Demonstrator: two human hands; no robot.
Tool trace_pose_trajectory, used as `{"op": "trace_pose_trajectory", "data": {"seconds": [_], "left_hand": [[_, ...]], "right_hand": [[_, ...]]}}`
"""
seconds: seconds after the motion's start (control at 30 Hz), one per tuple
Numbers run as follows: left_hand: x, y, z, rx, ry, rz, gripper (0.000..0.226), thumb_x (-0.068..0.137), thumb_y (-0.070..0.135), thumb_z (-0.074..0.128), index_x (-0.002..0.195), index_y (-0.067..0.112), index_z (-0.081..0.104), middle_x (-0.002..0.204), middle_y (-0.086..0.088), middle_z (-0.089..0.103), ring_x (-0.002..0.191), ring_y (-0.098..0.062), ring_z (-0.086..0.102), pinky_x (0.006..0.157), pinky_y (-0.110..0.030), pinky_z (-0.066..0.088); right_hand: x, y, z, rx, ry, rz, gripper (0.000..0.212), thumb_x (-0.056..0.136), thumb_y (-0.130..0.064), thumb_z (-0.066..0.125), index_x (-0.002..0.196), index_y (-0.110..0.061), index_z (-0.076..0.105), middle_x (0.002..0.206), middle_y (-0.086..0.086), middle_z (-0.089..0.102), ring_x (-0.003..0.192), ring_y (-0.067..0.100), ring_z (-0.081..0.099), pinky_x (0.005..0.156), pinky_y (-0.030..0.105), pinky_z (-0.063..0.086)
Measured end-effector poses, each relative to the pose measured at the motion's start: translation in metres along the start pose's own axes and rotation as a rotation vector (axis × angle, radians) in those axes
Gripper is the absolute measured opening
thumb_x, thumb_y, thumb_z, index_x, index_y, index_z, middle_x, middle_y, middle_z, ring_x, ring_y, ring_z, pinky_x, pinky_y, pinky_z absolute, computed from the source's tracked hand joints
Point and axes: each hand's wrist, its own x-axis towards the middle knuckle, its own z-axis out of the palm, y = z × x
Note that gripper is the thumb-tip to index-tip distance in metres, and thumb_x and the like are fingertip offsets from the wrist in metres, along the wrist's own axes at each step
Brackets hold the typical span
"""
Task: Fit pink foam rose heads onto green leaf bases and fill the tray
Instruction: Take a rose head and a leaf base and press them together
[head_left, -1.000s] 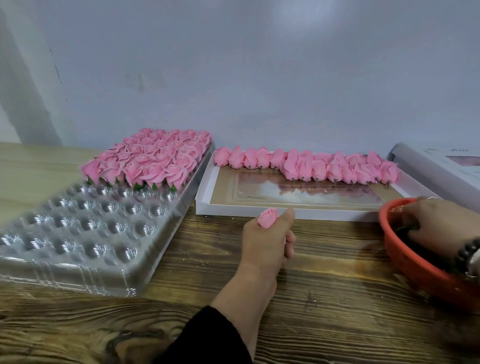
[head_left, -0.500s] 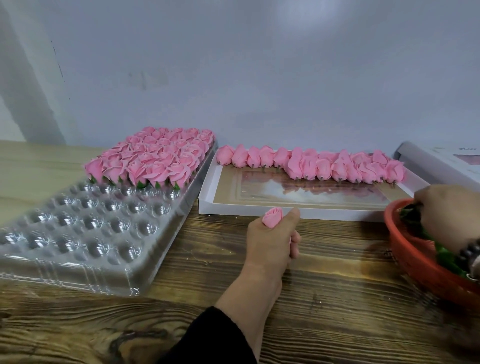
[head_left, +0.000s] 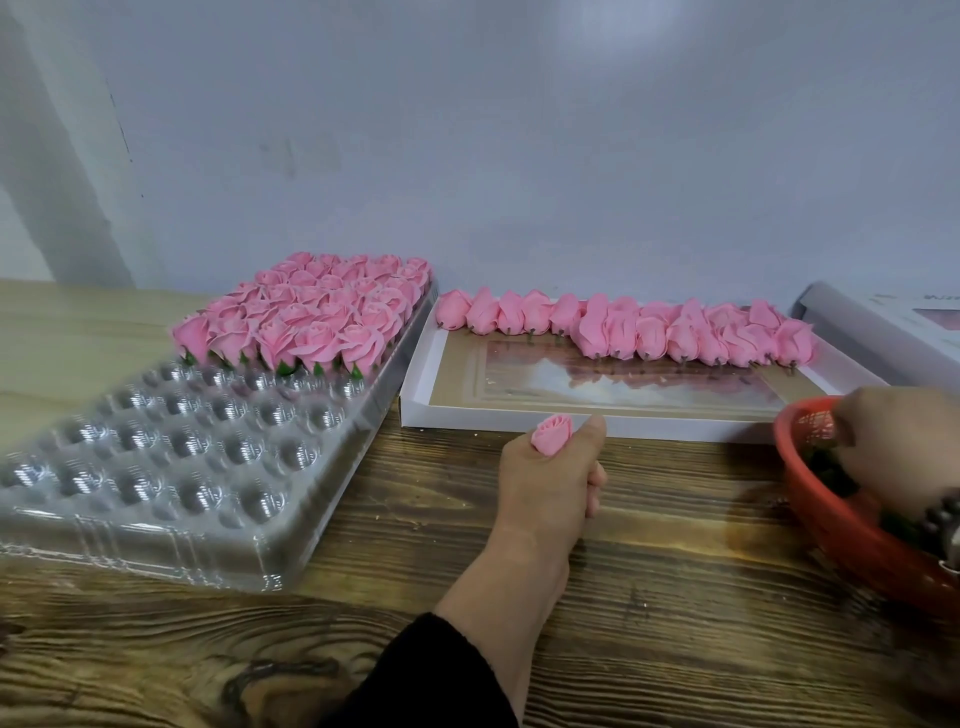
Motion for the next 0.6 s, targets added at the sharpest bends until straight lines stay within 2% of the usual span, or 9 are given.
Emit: {"op": "trace_pose_trajectory", "data": {"seconds": [0.13,0.27,0.37,0.43,0.5,0.6], "left_hand": [[0.0,0.0,0.0,-0.002,-0.001,0.004,0.04,0.089,0.028,0.058,0.054,0.012,0.049,0.038,0.006,0.044,0.038,-0.007,0.038,0.04,-0.013,0.035],[0.0,-0.001,0.0,-0.001,0.003,0.006,0.042,0.089,0.029,0.059,0.052,0.013,0.049,0.038,0.007,0.043,0.037,-0.006,0.038,0.04,-0.012,0.035],[0.0,0.0,0.0,-0.006,0.001,0.007,0.041,0.089,0.028,0.059,0.053,0.012,0.049,0.038,0.007,0.044,0.037,-0.006,0.038,0.04,-0.013,0.035],[0.0,0.0,0.0,-0.003,-0.002,0.006,0.039,0.089,0.028,0.059,0.054,0.012,0.05,0.038,0.007,0.044,0.037,-0.006,0.038,0.04,-0.012,0.035],[0.0,0.0,0.0,0.001,-0.008,0.006,0.038,0.089,0.028,0.058,0.056,0.012,0.05,0.038,0.007,0.045,0.037,-0.006,0.038,0.04,-0.012,0.035],[0.0,0.001,0.001,0.003,-0.01,0.005,0.037,0.089,0.027,0.059,0.056,0.012,0.05,0.039,0.007,0.045,0.037,-0.005,0.039,0.04,-0.012,0.035]], "right_hand": [[-0.002,0.006,0.0,0.1,0.02,0.034,0.039,0.059,-0.026,0.079,0.048,-0.021,0.042,0.05,0.003,0.049,0.051,0.026,0.053,0.058,0.04,0.052],[0.006,0.019,0.008,0.098,0.067,0.029,0.047,0.051,-0.037,0.083,0.039,-0.019,0.041,0.04,0.004,0.045,0.042,0.027,0.05,0.052,0.043,0.051],[0.009,0.028,0.018,0.118,0.147,-0.016,0.053,0.055,-0.024,0.084,0.036,-0.024,0.034,0.037,0.004,0.04,0.037,0.027,0.048,0.046,0.042,0.049],[0.015,0.033,0.022,0.113,0.181,-0.002,0.046,0.064,-0.011,0.075,0.041,-0.023,0.037,0.042,0.007,0.043,0.043,0.03,0.05,0.052,0.045,0.051],[0.018,0.036,0.023,0.124,0.215,0.002,0.041,0.064,-0.001,0.068,0.045,-0.019,0.036,0.047,0.008,0.044,0.048,0.031,0.049,0.057,0.047,0.05],[0.021,0.035,0.025,0.141,0.294,-0.045,0.042,0.061,0.0,0.065,0.047,-0.02,0.03,0.047,0.007,0.041,0.047,0.03,0.047,0.053,0.047,0.049]]}}
